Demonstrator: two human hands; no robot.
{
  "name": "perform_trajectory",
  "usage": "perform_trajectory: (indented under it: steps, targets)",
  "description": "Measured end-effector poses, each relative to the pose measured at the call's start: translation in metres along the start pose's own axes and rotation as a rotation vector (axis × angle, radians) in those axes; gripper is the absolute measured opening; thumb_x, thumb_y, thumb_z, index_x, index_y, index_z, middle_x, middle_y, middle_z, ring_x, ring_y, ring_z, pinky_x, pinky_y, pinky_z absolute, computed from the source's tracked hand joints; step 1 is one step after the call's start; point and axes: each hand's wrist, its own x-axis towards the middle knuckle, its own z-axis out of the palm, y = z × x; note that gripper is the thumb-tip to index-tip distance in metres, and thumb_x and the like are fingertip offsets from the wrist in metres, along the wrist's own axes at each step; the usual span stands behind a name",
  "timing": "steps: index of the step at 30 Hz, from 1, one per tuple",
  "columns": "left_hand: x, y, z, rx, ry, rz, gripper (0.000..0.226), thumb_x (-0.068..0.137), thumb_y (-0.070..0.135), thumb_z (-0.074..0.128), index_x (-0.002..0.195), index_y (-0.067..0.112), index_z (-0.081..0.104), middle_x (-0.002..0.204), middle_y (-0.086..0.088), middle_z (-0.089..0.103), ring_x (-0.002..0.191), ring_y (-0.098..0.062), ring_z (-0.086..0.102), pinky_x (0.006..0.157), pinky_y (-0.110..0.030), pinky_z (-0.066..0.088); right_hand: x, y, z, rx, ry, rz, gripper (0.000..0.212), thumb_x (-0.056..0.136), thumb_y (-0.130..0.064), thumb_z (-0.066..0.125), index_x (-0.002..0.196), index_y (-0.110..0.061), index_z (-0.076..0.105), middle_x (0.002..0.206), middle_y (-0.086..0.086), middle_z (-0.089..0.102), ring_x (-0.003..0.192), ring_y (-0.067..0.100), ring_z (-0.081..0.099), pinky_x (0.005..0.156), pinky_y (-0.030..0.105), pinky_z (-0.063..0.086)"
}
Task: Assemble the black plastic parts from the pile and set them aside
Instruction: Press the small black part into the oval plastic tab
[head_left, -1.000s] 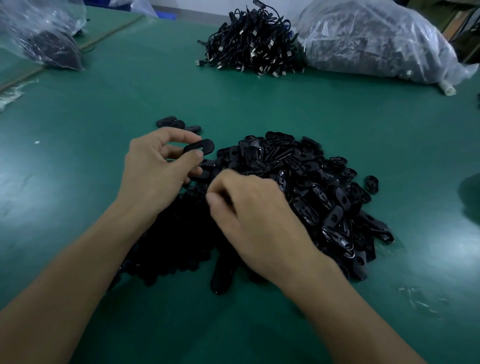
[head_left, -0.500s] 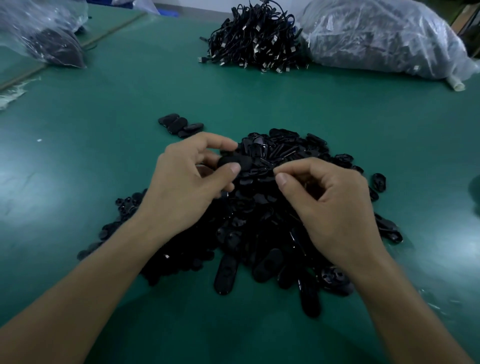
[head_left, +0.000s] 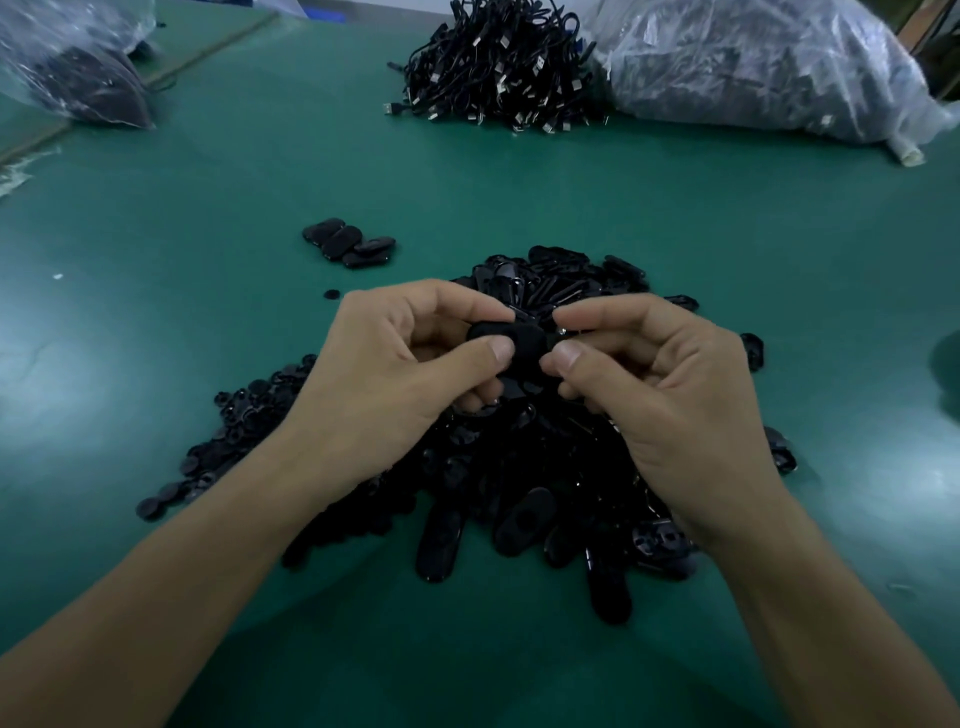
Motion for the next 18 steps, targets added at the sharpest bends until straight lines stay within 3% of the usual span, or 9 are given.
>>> perform_trajectory:
  steps: [5,9,18]
  targets:
    - [0.0003,0.0012,-0.0023,-0.077,-0.023,-0.011,0.014,0.080,0.020,0.079,0.093,0.026,0.078,0.077,-0.006,0.076,0.064,-0.014,0.072,0.060,-0.020,0.056,-0.0001,0.0004,-0.0019,0.067,-0.033,0.055,0.014,0.086,-0.006,0.075,0.089,-0.019,0.073,0.080,0.005,0.077,0.064,0.010,0.068,0.060,0.017,0.052]
    - [-0.0001,0.0032,-0.0026,-0.113,-0.029,-0.013,0.015,0.079,0.020,0.079,0.093,0.024,0.079,0.075,-0.006,0.075,0.063,-0.014,0.072,0.059,-0.020,0.056,0.0003,0.0000,-0.0016,0.204,-0.043,0.102,0.009,0.077,-0.019,0.078,0.086,-0.020,0.078,0.080,0.010,0.076,0.064,0.013,0.067,0.059,0.018,0.052]
    - [-0.0011,0.0069,-0.0031,-0.159,-0.053,0.000,0.019,0.076,0.013,0.083,0.092,0.022,0.080,0.068,-0.006,0.072,0.062,-0.014,0.071,0.059,-0.020,0.056,0.0008,-0.0007,-0.0031,0.254,-0.057,0.146,0.015,0.078,-0.014,0.075,0.090,-0.022,0.079,0.080,0.009,0.076,0.063,0.012,0.066,0.058,0.018,0.050]
